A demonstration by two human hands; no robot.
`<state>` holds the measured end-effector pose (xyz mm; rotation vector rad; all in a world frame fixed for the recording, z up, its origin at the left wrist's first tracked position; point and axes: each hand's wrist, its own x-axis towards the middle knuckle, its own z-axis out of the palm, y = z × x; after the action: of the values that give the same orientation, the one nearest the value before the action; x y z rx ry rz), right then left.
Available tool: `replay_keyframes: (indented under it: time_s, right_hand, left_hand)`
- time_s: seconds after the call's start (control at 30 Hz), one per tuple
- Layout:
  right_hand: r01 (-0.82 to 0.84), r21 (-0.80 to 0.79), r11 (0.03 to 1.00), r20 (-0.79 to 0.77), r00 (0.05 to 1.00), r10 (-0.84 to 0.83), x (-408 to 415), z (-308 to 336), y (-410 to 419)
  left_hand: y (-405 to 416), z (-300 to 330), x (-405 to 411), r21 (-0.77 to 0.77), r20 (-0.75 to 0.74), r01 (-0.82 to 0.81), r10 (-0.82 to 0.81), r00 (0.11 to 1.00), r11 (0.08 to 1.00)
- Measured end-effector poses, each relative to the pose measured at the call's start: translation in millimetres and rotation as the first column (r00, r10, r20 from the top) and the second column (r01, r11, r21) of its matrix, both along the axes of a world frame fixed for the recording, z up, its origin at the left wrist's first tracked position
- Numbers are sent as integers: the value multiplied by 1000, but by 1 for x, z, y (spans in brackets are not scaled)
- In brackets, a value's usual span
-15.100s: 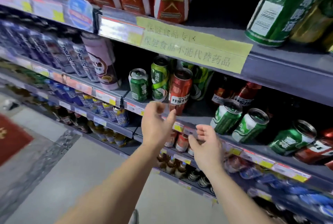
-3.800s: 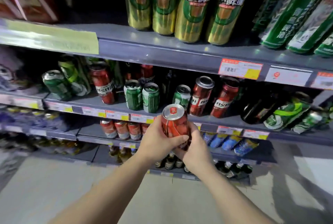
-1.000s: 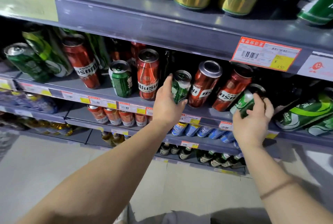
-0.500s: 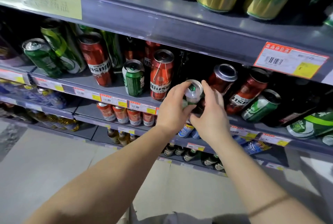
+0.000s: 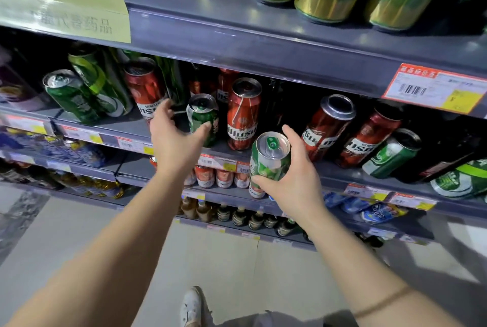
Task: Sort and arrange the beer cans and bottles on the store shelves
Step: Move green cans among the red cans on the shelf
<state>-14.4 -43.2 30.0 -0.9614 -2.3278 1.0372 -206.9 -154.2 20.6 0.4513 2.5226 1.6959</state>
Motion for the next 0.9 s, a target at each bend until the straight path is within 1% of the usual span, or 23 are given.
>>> replay_keyframes:
  time_s: [0.03, 0.07, 0.13, 0.2, 0.27, 0.33, 0.4, 0.47, 0.53, 0.6, 0.67, 0.73, 0.83, 0.9]
  right_hand:
    - [15, -14, 1000, 1, 1000, -15, 2, 0, 1]
    - [24, -21, 999, 6, 1000, -24, 3, 0, 2]
    - [40, -17, 999, 11, 999, -40, 8, -2, 5]
    - [63, -9, 998, 5, 998, -63, 14, -4, 8]
    - [95, -20, 995, -23, 995, -95, 22, -6, 12]
    - [144, -37, 989, -58, 988, -146, 32, -7, 16]
    - [200, -49, 979, -82, 976, -203, 43, -9, 22]
    - [260, -55, 964, -100, 959, -264, 55, -12, 30]
    - [323, -60, 944, -103, 939, -328, 67, -13, 38]
    - [385, -62, 921, -90, 917, -389, 79, -13, 46]
    - [457, -61, 887, -81, 884, -461, 91, -11, 55]
    - [535, -63, 842, -88, 838, -539, 103, -10, 67]
    - [631, -73, 772, -78, 768, -636, 120, -7, 87]
    - [655, -90, 750, -75, 746, -661, 127, -6, 101]
  left_hand:
    - [5, -3, -11, -79, 18, -3, 5, 1000, 997]
    - [11, -6, -20, -138, 49, 36, -30, 998, 990]
    - [24, -17, -28, -181, 120, 111, -90, 989, 977]
    - [30, -25, -32, -185, 124, 132, -110, 986, 974]
    - [26, -30, -30, -147, 65, 135, -127, 990, 980]
    - [15, -31, -22, -62, -9, 118, -119, 993, 991]
    - [1, -30, -4, 22, -12, 83, -83, 996, 996]
    - [-13, -30, 18, 34, -17, 82, -81, 997, 996]
    - [-20, -30, 42, -15, -23, 140, -140, 990, 990]
    - [-19, -31, 63, -43, -2, 242, -243, 970, 969]
    - [-9, -31, 81, -22, 39, 349, -348, 937, 937]
    - [6, -28, 98, -12, 41, 424, -423, 905, 906]
    - [29, -23, 120, 40, 36, 478, -480, 877, 877]
    - [42, -20, 132, 76, 38, 509, -512, 858, 857]
